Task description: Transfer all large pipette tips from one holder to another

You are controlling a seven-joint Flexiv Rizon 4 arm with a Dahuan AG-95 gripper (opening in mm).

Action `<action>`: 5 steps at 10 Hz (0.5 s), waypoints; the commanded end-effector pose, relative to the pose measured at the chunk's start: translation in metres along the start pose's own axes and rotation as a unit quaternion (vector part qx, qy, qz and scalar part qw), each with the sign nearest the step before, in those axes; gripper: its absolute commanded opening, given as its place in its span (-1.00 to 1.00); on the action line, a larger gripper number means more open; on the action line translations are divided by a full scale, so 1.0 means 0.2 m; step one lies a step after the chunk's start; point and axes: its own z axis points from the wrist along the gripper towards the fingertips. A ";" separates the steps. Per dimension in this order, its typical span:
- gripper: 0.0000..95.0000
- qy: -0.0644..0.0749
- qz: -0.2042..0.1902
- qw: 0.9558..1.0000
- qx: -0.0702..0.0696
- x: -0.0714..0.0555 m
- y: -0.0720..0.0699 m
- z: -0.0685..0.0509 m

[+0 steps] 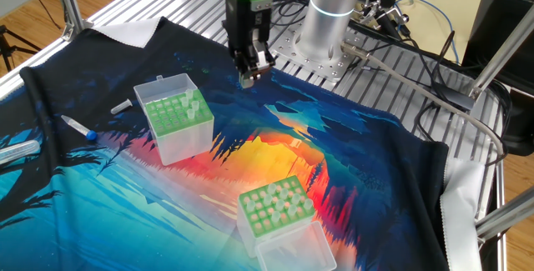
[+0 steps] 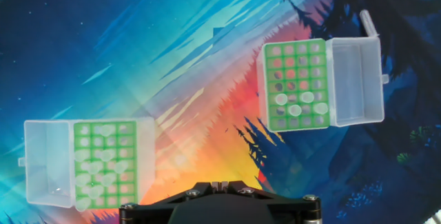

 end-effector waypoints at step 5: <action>-1.00 0.022 -0.043 0.999 -0.002 -0.01 0.01 0.00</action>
